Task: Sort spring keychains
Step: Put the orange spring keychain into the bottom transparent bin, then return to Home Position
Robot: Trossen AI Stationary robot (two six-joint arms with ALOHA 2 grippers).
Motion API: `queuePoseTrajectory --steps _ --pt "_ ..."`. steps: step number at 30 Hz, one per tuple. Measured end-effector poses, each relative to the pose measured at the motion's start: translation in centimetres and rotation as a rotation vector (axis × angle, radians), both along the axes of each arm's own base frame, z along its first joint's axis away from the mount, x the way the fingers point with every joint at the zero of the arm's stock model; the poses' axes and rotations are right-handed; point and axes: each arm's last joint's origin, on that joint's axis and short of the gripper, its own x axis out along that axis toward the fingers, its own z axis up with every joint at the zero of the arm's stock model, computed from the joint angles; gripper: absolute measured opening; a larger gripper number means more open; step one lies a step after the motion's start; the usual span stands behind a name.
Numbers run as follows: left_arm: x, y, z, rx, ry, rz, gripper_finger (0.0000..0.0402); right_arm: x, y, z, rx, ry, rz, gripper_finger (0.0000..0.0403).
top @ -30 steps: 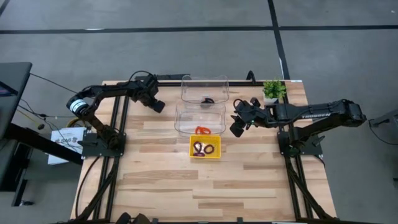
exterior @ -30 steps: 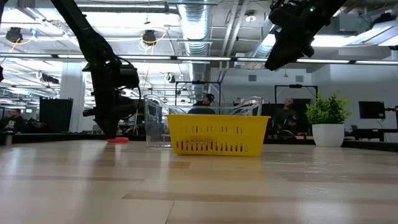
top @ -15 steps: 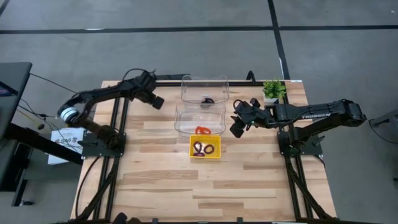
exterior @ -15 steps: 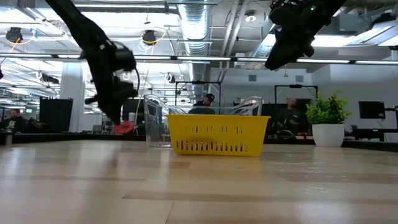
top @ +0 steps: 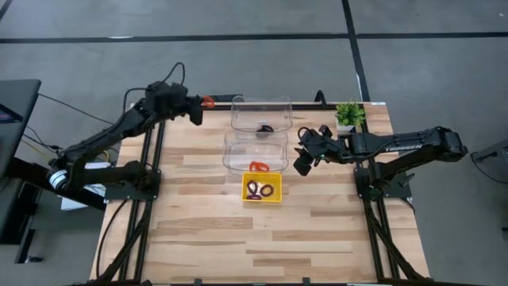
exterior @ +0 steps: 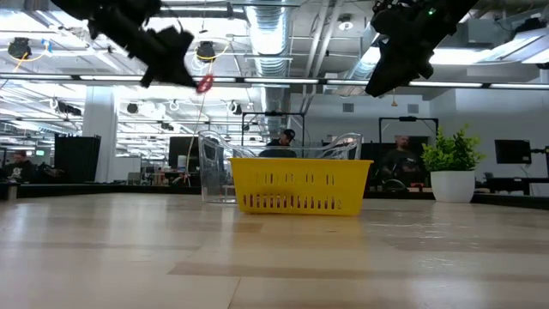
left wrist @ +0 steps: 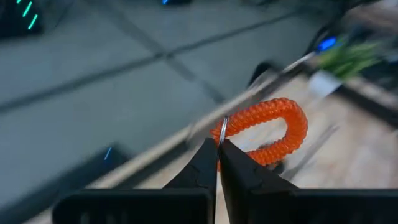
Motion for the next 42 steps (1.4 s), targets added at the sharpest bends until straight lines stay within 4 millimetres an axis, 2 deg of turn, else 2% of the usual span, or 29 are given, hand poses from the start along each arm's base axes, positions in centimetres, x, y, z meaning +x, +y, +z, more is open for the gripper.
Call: queuePoseTrajectory --steps 4,8,16,19,23,29,42 --pt "1.2 -1.2 1.3 0.108 -0.071 -0.118 0.0008 0.0 0.0 0.0 0.0 0.0 0.0 0.0107" --pt "3.2 -2.5 1.1 0.192 -0.06 -0.344 0.0009 0.0 0.0 0.0 0.0 0.0 0.0 0.0107" --pt "7.7 -4.8 -2.1 0.262 0.06 -0.733 0.0009 0.0 0.0 0.0 0.0 0.0 0.0 0.0107" --pt "9.1 -5.4 -3.7 0.264 0.114 -0.817 0.0009 0.0 0.0 0.0 0.0 0.001 0.0 0.0107" --pt "10.0 -5.3 -4.8 0.241 0.129 -0.824 0.001 0.0 0.0 0.0 0.003 -0.001 -0.003 0.0107" --pt "10.0 -4.7 -4.8 0.244 0.118 -0.8 0.001 0.0 0.1 0.0 0.006 -0.001 -0.003 0.0107" --pt "10.0 -4.7 -4.6 0.26 0.108 -0.791 0.0043 0.0 0.1 0.0 0.006 0.001 -0.002 0.0107"
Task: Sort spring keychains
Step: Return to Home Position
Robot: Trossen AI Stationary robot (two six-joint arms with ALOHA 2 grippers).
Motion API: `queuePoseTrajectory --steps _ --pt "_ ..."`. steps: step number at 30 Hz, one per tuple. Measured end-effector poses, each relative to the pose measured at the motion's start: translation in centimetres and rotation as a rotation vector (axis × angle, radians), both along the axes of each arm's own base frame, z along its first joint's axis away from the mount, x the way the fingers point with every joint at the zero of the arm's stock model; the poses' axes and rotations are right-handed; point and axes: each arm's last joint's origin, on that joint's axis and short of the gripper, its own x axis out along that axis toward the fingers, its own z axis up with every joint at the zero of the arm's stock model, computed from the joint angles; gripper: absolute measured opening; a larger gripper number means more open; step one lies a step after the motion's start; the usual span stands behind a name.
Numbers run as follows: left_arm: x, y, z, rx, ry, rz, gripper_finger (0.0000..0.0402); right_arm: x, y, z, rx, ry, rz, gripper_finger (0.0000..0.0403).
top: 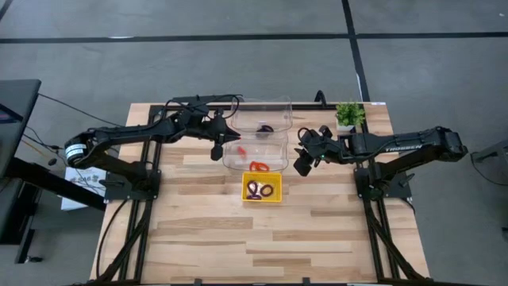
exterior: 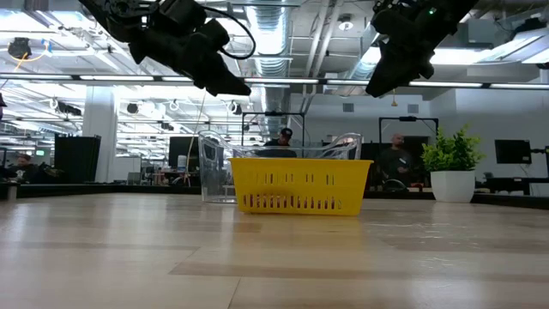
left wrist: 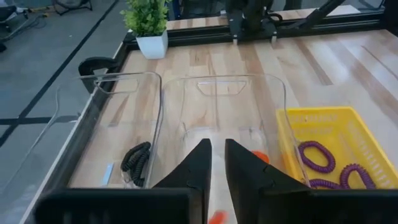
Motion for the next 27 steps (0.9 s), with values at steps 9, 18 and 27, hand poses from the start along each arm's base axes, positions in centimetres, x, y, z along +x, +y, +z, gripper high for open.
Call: queuePoseTrajectory --steps 9,18,27 --pt "-0.1 0.3 0.0 0.0 -0.003 0.01 0.0061 0.0 0.0 0.0 -0.001 0.0 0.0 0.0107" --pt "-1.1 1.2 0.9 -0.084 -0.036 0.097 0.0062 -0.6 0.0 -0.5 -0.01 0.089 0.013 0.0107" --pt "-5.8 0.2 6.5 0.012 -0.239 0.145 0.0058 -1.5 0.2 -1.2 0.066 0.197 0.039 0.0107"
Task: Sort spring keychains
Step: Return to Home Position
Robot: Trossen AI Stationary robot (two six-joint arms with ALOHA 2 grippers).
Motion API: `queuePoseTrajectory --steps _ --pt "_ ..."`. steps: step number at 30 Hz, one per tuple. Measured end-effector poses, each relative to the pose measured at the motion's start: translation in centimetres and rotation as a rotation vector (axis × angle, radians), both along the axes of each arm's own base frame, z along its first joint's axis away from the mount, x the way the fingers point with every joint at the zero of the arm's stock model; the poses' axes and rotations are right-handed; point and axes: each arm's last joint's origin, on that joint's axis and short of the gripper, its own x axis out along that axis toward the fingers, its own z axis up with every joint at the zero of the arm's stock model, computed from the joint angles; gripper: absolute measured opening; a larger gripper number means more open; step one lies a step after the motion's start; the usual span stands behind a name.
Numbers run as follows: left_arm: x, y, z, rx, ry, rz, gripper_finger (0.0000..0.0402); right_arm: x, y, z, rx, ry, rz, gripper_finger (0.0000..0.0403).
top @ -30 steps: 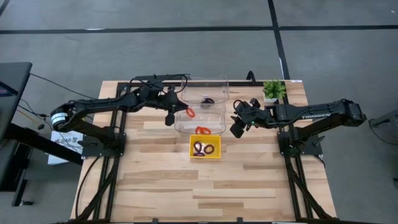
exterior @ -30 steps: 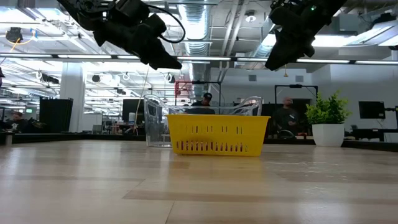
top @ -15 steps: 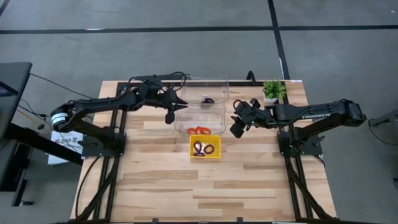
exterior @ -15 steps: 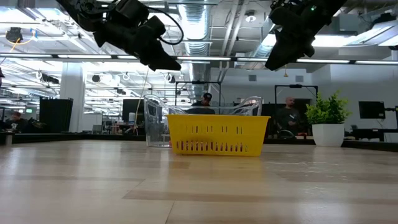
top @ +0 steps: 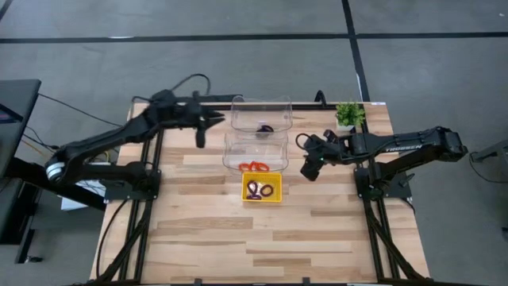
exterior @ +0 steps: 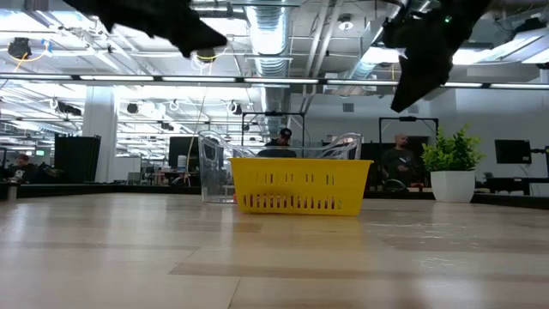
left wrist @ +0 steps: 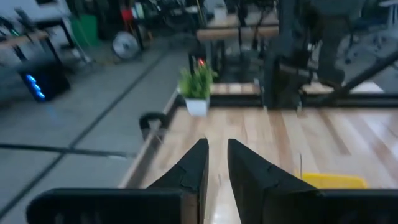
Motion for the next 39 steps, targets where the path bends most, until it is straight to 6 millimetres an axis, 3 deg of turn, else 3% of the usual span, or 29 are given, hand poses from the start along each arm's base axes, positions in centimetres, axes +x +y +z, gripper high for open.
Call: queuePoseTrajectory --steps 8,14,18,23,28,34,39 --pt "-5.3 -2.2 2.6 -0.005 -0.052 0.052 0.0058 1.3 0.3 1.1 0.073 -0.164 0.15 0.0107" --pt "-7.3 -3.4 2.4 -0.09 -0.003 0.071 0.0058 -0.4 -0.3 3.3 0.042 -0.285 0.167 0.0107" --pt "-7.2 -3.5 1.8 -0.176 0.007 0.073 0.0058 -3.0 -0.2 5.7 -0.004 -0.404 0.204 0.0107" --pt "-6.6 -4.0 -0.7 -0.278 0.051 0.017 0.0058 -7.1 0.1 8.3 -0.052 -0.573 0.239 0.0107" --pt "-5.9 -5.0 -3.0 -0.347 0.047 -0.041 0.0058 -10.2 0.7 9.7 -0.101 -0.683 0.33 0.0107" --pt "-5.2 -6.1 -4.9 -0.384 -0.023 -0.097 0.0058 -12.4 1.4 10.3 -0.122 -0.758 0.435 0.0107" --pt "-4.9 -6.9 -6.7 -0.41 -0.058 -0.089 0.0058 -13.3 1.7 7.9 -0.112 -0.824 0.478 0.0107"
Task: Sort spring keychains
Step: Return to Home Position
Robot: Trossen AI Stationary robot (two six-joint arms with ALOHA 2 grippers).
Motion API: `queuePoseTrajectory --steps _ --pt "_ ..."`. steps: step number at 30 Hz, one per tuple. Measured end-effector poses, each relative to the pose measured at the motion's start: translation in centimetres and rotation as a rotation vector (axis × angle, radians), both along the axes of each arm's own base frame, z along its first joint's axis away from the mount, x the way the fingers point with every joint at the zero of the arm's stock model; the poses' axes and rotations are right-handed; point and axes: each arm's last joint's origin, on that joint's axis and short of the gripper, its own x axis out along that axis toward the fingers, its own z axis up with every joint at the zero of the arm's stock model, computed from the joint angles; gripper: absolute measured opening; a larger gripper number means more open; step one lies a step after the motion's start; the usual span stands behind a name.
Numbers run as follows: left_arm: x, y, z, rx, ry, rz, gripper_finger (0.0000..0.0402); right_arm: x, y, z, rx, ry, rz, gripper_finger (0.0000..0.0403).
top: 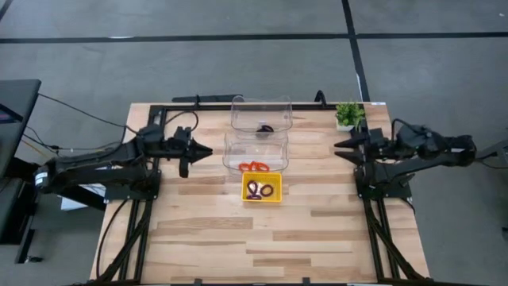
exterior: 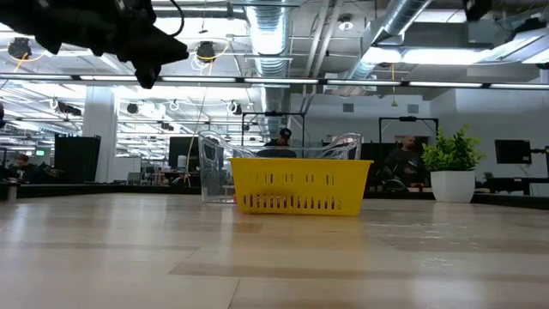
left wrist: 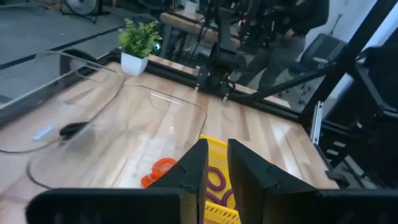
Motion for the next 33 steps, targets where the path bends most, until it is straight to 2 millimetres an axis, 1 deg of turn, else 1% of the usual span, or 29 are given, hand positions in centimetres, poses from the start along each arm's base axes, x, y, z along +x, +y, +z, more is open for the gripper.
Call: queuePoseTrajectory --steps 4,7,10,12,14,16,18,25,33 --pt "0.1 -0.6 -1.3 -0.024 -0.015 0.003 0.0058 -0.2 0.1 -3.8 0.046 -0.093 0.014 0.0107" --pt "0.1 -1.0 -2.1 -0.033 -0.006 -0.002 0.0058 -0.2 0.1 -7.2 0.082 -0.179 0.017 0.0107" --pt "0.1 -1.1 -2.5 -0.034 0.003 0.0 0.0058 -0.1 0.1 -10.8 0.139 -0.253 0.016 0.0107" --pt "0.1 -1.2 -2.7 -0.035 0.009 -0.001 0.0058 0.4 0.2 -12.9 0.184 -0.287 0.014 0.0107" --pt "0.1 -1.2 -2.6 -0.034 0.005 -0.003 0.0058 1.1 0.4 -15.0 0.191 -0.267 0.022 0.0107" --pt "0.0 -1.3 -2.5 -0.033 -0.004 -0.007 0.0058 1.4 0.4 -15.7 0.238 -0.297 0.02 0.0107" --pt "-0.2 -1.3 -2.3 -0.03 -0.017 -0.011 0.0058 1.4 0.4 -16.1 0.273 -0.258 0.007 0.0107" --pt "-1.1 -1.6 -1.5 -0.026 -0.076 -0.035 0.0058 1.3 0.4 -15.8 0.251 -0.291 0.02 0.0107" --pt "-3.1 -2.1 0.0 -0.003 -0.192 -0.037 0.0058 1.3 0.4 -15.8 0.243 -0.286 0.02 0.0107"
